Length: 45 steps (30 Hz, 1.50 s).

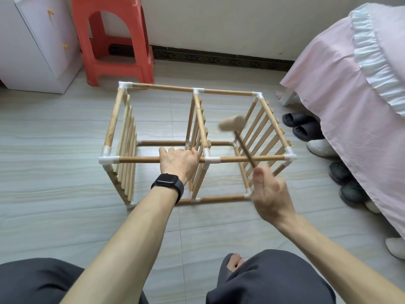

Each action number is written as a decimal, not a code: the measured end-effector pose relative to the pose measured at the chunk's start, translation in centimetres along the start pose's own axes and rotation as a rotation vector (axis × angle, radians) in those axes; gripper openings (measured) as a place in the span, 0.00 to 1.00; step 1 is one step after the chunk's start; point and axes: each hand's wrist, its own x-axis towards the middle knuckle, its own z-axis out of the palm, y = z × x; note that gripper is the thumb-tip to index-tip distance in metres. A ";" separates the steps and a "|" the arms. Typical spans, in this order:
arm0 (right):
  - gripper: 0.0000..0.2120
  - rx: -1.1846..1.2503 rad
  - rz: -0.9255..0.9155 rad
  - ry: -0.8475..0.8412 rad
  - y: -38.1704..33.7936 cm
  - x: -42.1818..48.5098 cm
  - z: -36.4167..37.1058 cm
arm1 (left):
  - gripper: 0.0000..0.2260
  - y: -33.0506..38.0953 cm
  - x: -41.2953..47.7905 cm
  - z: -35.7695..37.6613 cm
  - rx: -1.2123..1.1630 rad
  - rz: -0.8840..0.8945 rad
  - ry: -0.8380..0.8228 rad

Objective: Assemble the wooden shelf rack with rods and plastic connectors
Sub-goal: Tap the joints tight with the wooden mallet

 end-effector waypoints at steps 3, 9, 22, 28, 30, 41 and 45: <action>0.21 -0.145 0.183 -0.279 0.6 -0.1 0.2 | 0.24 0.0 -0.1 0.1 -0.007 -0.003 0.002; 0.19 -0.149 0.020 -0.164 -0.1 -0.7 0.0 | 0.24 0.0 -0.2 -0.2 -0.004 -0.010 0.000; 0.18 0.063 0.202 0.032 -0.5 4.1 -1.4 | 0.15 -3.2 -0.9 -5.1 -0.163 -0.188 -0.906; 0.15 0.168 0.196 -0.049 -1.3 7.8 1.5 | 0.28 -2.7 2.8 -4.9 -0.698 -0.306 -0.286; 0.13 0.192 0.203 -0.090 -1.3 9.4 2.6 | 0.27 -0.4 3.1 -3.9 -0.738 -0.309 -0.214; 0.21 0.055 0.151 -0.087 -1.0 16.7 6.2 | 0.10 2.5 3.5 -0.1 -0.555 -0.380 0.041; 0.21 0.181 0.050 0.160 -1.8 16.3 6.8 | 0.35 2.6 3.5 0.2 -0.483 -0.297 0.064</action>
